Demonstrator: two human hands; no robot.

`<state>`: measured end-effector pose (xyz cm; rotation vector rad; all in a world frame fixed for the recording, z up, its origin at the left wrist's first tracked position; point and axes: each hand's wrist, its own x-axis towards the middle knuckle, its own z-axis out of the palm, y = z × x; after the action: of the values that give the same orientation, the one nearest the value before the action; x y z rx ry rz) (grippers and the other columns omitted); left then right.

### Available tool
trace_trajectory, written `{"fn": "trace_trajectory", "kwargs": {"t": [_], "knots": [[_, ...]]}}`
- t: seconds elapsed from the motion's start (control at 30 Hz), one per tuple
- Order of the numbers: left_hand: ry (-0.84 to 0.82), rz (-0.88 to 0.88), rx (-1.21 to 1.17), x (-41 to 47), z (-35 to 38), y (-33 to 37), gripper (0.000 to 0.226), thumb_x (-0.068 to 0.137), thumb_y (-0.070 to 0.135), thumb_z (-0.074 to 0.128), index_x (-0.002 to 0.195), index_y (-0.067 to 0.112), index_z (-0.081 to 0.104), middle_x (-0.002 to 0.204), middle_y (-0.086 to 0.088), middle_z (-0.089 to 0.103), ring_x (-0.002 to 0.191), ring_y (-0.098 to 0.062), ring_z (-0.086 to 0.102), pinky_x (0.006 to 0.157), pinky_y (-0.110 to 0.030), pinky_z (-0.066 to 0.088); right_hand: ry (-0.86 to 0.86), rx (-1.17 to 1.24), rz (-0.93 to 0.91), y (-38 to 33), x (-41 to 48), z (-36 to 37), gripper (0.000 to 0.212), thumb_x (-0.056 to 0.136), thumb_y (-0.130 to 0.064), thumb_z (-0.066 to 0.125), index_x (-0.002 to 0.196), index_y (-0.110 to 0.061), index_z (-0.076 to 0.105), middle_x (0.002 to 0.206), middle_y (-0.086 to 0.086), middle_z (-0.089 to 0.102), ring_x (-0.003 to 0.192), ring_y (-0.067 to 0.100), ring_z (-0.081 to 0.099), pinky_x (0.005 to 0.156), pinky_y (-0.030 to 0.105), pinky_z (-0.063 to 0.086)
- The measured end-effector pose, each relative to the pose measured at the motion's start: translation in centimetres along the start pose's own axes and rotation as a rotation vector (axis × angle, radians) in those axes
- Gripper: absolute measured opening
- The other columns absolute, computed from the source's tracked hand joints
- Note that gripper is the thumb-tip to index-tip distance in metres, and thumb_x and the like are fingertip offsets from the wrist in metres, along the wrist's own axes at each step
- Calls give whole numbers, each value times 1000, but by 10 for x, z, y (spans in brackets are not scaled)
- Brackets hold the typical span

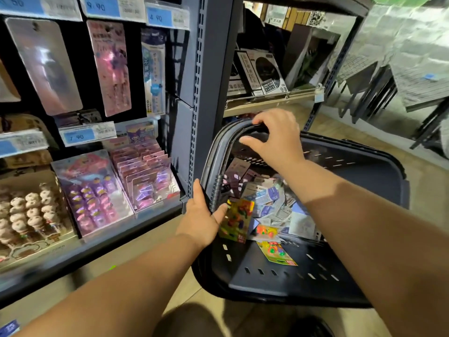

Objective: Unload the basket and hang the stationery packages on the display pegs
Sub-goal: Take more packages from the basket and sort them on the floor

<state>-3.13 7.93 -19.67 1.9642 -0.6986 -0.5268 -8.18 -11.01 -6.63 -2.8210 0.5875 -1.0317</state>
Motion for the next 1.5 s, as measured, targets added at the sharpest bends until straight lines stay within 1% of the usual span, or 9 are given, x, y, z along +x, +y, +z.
{"fn": "trace_trajectory", "kwargs": {"t": [0.17,0.37,0.47,0.6,0.77,0.97,1.1,1.27,1.5], "knots": [[-48,20,55,24,-11,8,94,94,41,58,154,32,-13,161,-9,24,143,-31,32,113,-39,29,-200,43,188,64,-49,11,19,90,-42,62,82,-26,58,85,-3,57,87,18,52,78,37,45],[-38,1,101,52,-41,7,84,95,34,56,154,38,-3,149,-9,45,126,-34,49,100,-38,37,-502,-20,476,119,-84,46,37,95,-34,55,61,-23,46,68,-1,49,74,24,47,61,32,31],[-56,17,122,65,-60,4,84,92,33,60,154,39,3,133,0,53,110,-26,53,91,-34,37,-583,-113,499,131,-95,65,23,94,-36,57,78,-20,59,92,8,62,91,29,56,75,31,40],[-70,-4,148,84,-77,6,98,71,50,58,153,43,6,135,1,51,117,-27,52,103,-39,39,-358,-238,388,149,-112,80,28,83,-32,64,96,-9,70,97,15,66,94,36,64,83,41,51],[-146,6,66,108,-92,8,91,59,48,65,141,52,27,123,-1,62,110,-28,59,104,-46,43,-708,-324,719,186,-110,72,83,66,-57,81,132,-14,52,136,17,51,128,36,47,102,41,43],[-184,12,-7,127,-110,-1,72,48,54,69,109,79,41,134,5,54,123,-25,54,111,-50,37,-687,-112,762,204,-114,72,96,57,-33,93,138,-9,47,134,19,54,122,32,54,97,36,45],[-163,-23,-1,127,-106,7,105,54,66,71,145,59,18,152,14,38,135,-17,44,116,-42,30,-868,-99,831,200,-124,89,112,57,-38,87,151,-26,29,144,13,45,126,31,50,97,37,48],[-60,29,49,123,-100,9,78,87,59,61,150,53,15,157,10,30,144,-18,30,119,-38,23,-935,-190,826,200,-137,96,115,62,-43,84,153,-36,15,150,11,40,133,33,43,105,40,42],[-28,37,58,139,-108,22,69,90,51,62,149,48,28,150,12,40,138,-14,39,111,-27,29,-962,-181,821,205,-149,99,106,70,-42,82,152,-36,16,147,11,44,129,31,48,101,38,46]]}}
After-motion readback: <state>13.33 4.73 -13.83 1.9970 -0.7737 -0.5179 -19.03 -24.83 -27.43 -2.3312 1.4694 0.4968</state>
